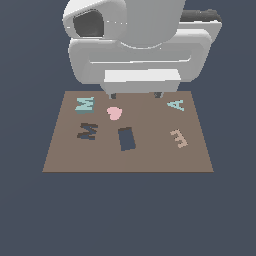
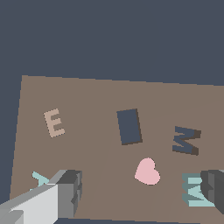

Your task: Insert a designated object into the corresponding slot on a board.

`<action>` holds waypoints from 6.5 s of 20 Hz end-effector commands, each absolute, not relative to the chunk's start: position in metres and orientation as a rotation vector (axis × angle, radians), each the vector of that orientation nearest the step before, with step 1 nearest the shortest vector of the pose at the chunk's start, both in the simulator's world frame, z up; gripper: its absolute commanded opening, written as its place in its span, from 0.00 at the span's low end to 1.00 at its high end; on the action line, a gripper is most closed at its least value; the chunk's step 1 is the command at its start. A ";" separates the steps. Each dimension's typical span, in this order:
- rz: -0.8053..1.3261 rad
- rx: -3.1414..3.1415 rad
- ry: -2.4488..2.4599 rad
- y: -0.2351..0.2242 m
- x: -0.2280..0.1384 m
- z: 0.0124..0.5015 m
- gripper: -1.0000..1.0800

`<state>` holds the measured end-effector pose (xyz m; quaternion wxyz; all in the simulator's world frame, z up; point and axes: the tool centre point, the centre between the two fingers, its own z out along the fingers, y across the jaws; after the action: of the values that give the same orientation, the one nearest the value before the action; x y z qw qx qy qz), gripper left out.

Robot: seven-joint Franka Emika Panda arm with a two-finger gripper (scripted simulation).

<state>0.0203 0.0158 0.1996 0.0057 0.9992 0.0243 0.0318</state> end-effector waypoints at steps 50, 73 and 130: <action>0.035 2.634 1.707 -0.086 -0.079 0.093 0.96; 0.001 2.200 2.243 -0.149 -0.075 0.051 0.96; 0.001 2.339 2.098 -0.132 0.011 0.040 0.00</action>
<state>0.0060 -0.1318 0.0395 -0.0003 0.7413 0.6712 0.0002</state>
